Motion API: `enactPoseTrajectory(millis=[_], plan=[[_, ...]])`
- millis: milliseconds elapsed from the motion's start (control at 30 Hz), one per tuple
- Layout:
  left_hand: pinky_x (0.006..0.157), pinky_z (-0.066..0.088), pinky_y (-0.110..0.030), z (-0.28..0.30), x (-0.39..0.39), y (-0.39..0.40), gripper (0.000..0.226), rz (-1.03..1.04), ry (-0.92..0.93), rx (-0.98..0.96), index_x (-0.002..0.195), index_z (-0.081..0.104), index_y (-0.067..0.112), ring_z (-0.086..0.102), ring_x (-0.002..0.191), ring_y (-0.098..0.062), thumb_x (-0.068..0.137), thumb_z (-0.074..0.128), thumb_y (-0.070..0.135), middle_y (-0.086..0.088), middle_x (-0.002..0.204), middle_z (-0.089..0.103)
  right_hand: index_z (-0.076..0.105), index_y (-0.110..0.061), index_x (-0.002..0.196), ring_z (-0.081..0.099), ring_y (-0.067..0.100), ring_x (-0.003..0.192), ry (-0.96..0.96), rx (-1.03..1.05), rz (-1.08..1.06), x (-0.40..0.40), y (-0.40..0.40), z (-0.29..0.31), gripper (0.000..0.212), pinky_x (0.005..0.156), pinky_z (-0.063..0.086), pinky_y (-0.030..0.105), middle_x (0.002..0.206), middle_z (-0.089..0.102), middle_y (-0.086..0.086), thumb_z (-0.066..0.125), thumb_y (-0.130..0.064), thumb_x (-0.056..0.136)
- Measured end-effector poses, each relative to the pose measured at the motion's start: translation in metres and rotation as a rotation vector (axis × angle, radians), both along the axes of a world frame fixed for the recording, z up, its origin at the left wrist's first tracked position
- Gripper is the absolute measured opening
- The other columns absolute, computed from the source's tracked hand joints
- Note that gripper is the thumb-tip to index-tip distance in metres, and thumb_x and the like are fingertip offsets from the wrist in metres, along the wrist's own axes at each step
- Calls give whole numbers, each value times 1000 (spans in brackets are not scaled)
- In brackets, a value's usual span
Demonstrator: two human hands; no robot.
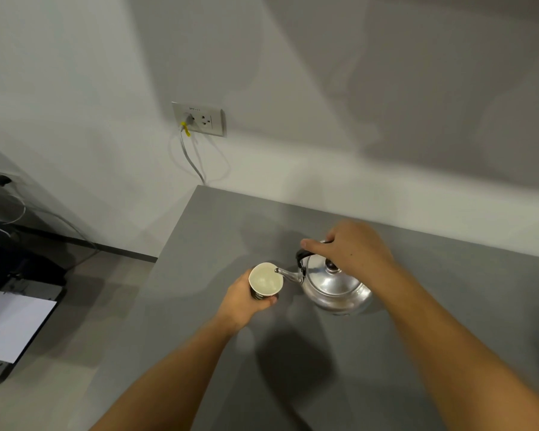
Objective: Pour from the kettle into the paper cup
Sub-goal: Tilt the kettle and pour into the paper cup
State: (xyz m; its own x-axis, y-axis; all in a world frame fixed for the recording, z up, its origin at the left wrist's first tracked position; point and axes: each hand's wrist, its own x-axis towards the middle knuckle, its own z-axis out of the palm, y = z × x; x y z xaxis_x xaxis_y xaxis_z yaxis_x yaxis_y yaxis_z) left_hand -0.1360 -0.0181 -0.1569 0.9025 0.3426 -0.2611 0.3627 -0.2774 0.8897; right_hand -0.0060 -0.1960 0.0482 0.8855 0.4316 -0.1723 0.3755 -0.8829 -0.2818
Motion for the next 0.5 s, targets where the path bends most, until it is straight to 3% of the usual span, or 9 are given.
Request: enactPoseTrajectory(millis=[67,200,333,433,500], plan=[[81,44,1,-1,0,0,69,-6,12,8,130,64,31,67,106,5,68,95,25,13,115,74,39,-14,41,33,9,23,25,15,-17,1,-6,-5,72,40,22,27,24,37,-6,63,-74,75],[78,43,2,-1,0,0,65,15,23,5,119,61,43,64,98,18,67,96,27,22,108,74,37,-14,44,34,11,26,47,80,-44,3,-18,-15,73,41,22,27,27,34,-4,62,-76,72],[78,48,-5,0,0,0,59,20,16,11,109,60,46,67,96,13,66,96,28,25,103,74,39,-16,46,28,11,31,74,113,-77,2,-28,-21,70,42,25,28,30,30,-4,61,-77,71],[84,54,-18,1,-3,-1,57,31,4,-22,110,61,40,71,97,1,67,96,29,17,103,76,36,-16,46,28,12,34,83,131,-88,-4,-36,-25,71,43,25,29,30,29,-5,62,-75,74],[81,52,-16,8,-6,-2,59,19,10,-40,112,60,38,70,94,5,66,96,32,21,102,75,35,-17,45,29,13,36,87,152,-99,-11,-42,-24,70,44,25,30,31,28,-4,62,-73,77]])
